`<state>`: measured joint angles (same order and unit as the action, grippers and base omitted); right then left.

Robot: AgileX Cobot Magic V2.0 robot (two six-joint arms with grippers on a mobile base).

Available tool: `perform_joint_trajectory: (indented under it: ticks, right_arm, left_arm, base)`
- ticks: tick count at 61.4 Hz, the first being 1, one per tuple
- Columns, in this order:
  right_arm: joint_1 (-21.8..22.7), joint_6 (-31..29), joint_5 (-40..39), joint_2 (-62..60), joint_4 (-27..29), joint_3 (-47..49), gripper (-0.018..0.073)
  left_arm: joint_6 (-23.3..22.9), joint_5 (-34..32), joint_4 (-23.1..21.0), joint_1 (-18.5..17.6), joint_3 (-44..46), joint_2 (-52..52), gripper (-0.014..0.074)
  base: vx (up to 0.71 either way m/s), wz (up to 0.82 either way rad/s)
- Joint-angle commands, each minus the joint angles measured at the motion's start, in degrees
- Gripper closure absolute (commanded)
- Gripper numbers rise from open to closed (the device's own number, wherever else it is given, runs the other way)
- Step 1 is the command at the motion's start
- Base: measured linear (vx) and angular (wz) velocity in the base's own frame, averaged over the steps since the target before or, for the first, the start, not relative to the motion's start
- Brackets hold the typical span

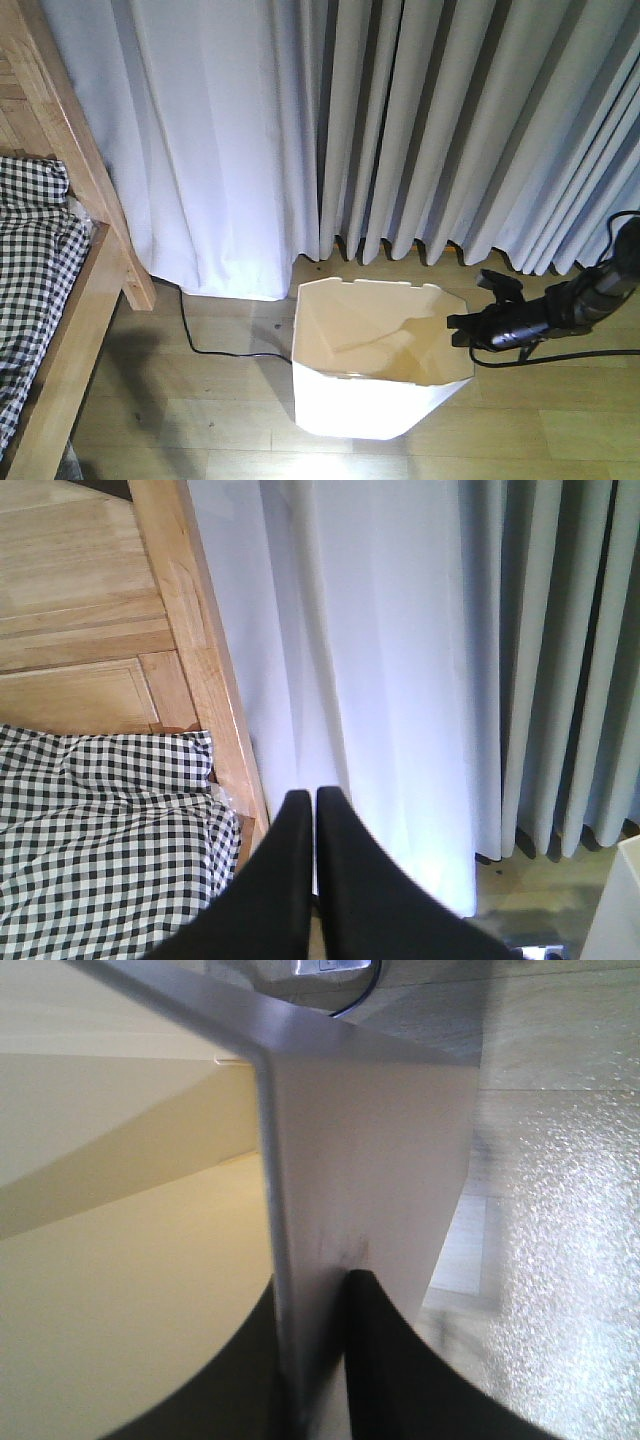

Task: Move trash bin to bedside with robot
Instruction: 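Lower the held bin onto the floor beside the bed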

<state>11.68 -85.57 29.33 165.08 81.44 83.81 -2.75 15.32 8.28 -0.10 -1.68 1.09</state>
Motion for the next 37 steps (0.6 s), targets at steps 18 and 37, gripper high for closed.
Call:
perform_joint_trajectory:
  ticks: [18,37]
  right_arm:
    - [-4.0,10.9,11.4,3.2,-4.2,13.0,0.0549]
    - [-5.3,13.1,8.7,5.0,-5.3,16.3,0.0466]
  left_arm:
    - [-0.5,-4.2,-0.2,-0.4,-1.7,0.5,0.0602]
    - [-0.5,-4.2,-0.2,-0.4,-1.7,0.5,0.0602]
  base:
    - [0.0,0.0]
    - [0.0,0.0]
